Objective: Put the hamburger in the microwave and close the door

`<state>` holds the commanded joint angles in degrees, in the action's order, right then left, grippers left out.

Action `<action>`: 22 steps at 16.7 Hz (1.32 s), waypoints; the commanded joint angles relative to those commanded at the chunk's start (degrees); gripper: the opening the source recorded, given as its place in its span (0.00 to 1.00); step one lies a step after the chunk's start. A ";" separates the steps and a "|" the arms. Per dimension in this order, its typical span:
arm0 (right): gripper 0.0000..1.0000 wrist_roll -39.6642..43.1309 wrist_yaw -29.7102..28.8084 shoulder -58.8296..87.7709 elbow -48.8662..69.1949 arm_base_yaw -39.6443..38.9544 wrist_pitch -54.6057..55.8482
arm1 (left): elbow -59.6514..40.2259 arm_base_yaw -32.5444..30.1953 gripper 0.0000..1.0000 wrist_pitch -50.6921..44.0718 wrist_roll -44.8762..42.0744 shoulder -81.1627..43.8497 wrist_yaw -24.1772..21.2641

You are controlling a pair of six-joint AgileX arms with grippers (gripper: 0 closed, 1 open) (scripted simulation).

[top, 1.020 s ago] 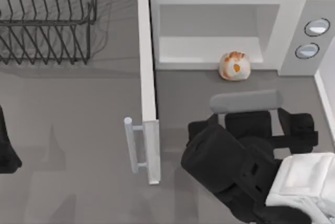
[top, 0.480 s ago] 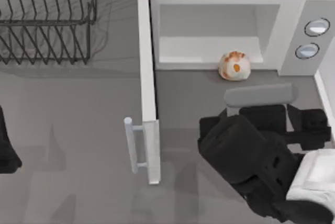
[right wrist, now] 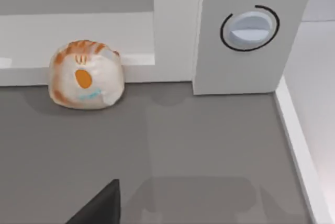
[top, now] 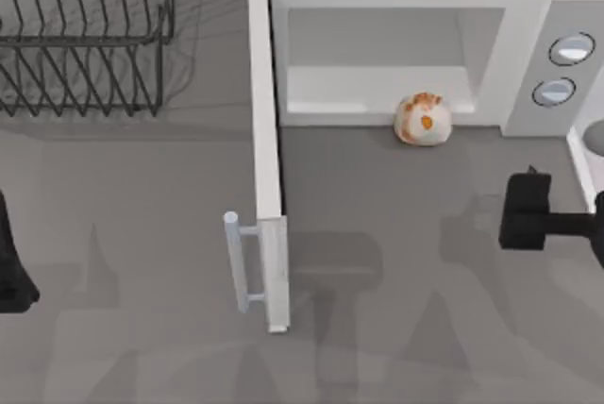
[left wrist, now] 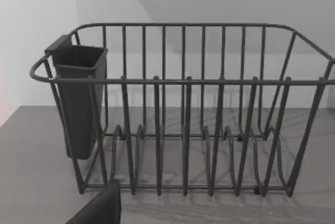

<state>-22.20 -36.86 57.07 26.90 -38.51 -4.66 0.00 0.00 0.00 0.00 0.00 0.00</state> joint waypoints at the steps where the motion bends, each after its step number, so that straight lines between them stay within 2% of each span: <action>1: 1.00 1.86 3.06 -4.72 -2.26 3.21 0.36 | 0.00 0.00 1.00 0.00 0.00 0.00 0.00; 8: 1.00 14.97 25.06 -39.29 -18.15 25.74 3.12 | 0.00 0.00 1.00 0.00 0.00 0.00 0.00; 12: 1.00 20.33 34.11 -53.00 -24.59 35.06 4.32 | 0.00 0.00 1.00 0.00 0.00 0.00 0.00; 15: 1.00 22.14 36.78 -56.93 -26.82 38.39 4.65 | 0.00 0.00 1.00 0.00 0.00 0.00 0.00; 20: 1.00 22.20 36.85 -57.07 -26.90 38.51 4.66 | 0.00 0.00 1.00 0.00 0.00 0.00 0.00; 22: 1.00 22.20 36.85 -57.07 -26.90 38.51 4.66 | 0.00 0.00 0.85 0.00 0.00 0.00 0.00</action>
<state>0.00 0.00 0.00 0.00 0.00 0.00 0.00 0.00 0.00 0.00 0.00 0.00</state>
